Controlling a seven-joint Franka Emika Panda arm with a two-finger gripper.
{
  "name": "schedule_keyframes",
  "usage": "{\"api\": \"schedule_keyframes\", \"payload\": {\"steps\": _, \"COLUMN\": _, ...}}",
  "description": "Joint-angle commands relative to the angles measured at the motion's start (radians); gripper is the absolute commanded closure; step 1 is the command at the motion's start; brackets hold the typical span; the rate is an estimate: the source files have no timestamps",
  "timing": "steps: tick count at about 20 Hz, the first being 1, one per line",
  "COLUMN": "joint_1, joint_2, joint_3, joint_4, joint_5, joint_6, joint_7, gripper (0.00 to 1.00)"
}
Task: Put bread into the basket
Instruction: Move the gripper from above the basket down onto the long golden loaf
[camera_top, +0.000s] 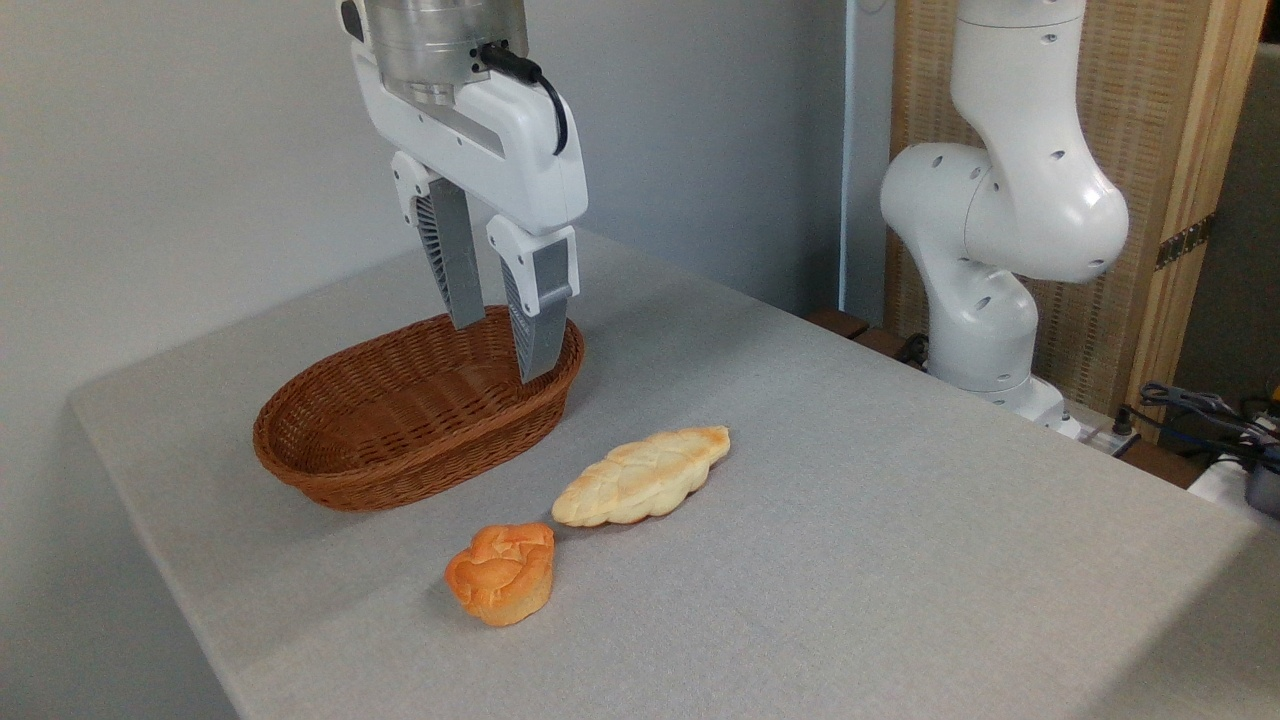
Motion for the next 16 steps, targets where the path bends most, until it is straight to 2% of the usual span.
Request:
{"api": "schedule_keyframes", "payload": {"steps": 1, "joint_1": -0.001, "joint_2": 0.002, "joint_3": 0.015, "joint_4": 0.012, "joint_5": 0.002, "joint_6": -0.01, "joint_7": -0.001, "gripper": 0.0}}
{"api": "schedule_keyframes", "payload": {"steps": 6, "joint_1": -0.001, "joint_2": 0.001, "joint_3": 0.008, "joint_4": 0.004, "joint_5": 0.001, "joint_6": -0.011, "joint_7": -0.001, "gripper": 0.0}}
{"api": "schedule_keyframes", "payload": {"steps": 9, "joint_1": -0.001, "joint_2": -0.036, "joint_3": 0.0, "joint_4": -0.052, "joint_5": 0.001, "joint_6": 0.001, "joint_7": 0.0, "gripper": 0.0}}
{"api": "schedule_keyframes", "payload": {"steps": 12, "joint_1": -0.003, "joint_2": -0.158, "joint_3": -0.023, "joint_4": -0.251, "joint_5": -0.001, "joint_6": 0.102, "joint_7": 0.036, "gripper": 0.0}}
{"api": "schedule_keyframes", "payload": {"steps": 14, "joint_1": -0.032, "joint_2": -0.237, "joint_3": -0.031, "joint_4": -0.395, "joint_5": 0.001, "joint_6": 0.165, "joint_7": 0.066, "gripper": 0.0}}
{"api": "schedule_keyframes", "payload": {"steps": 16, "joint_1": -0.063, "joint_2": -0.266, "joint_3": -0.031, "joint_4": -0.502, "joint_5": 0.005, "joint_6": 0.199, "joint_7": 0.073, "gripper": 0.0}}
